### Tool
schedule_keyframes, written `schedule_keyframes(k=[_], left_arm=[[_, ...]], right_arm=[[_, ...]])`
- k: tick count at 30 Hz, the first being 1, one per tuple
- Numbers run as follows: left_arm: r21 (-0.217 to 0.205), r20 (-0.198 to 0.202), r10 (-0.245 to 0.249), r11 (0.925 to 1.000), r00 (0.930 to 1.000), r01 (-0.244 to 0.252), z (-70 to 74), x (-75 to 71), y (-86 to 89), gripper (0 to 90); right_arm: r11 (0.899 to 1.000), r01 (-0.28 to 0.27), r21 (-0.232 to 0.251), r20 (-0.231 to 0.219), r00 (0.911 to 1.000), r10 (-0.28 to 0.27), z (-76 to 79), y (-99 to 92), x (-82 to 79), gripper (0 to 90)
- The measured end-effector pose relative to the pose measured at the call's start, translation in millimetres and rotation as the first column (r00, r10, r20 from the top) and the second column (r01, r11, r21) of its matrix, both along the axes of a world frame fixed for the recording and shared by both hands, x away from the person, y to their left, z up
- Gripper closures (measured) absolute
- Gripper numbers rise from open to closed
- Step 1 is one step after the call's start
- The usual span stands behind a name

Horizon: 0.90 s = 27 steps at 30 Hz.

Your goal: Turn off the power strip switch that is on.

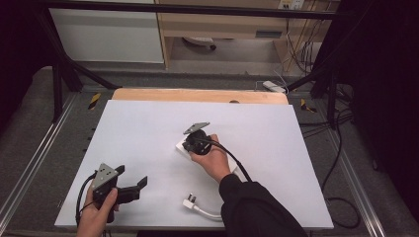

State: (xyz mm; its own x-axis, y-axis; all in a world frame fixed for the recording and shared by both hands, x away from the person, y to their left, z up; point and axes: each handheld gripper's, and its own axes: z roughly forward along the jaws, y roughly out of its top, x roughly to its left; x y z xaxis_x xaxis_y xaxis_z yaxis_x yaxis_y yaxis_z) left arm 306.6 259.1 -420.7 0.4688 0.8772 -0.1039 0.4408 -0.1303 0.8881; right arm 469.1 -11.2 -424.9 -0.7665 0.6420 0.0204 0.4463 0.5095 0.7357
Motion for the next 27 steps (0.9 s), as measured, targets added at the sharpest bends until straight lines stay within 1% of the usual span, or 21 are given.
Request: schedule_keyframes(k=[27], left_arm=[[0.000,-0.001,-0.002,1.0000,1.0000,0.002,-0.1,0.2,-0.5,6.9]], right_arm=[[1.000,-0.003,0.001,-0.006,1.0000,0.003,-0.8,1.0,1.4,90.0]])
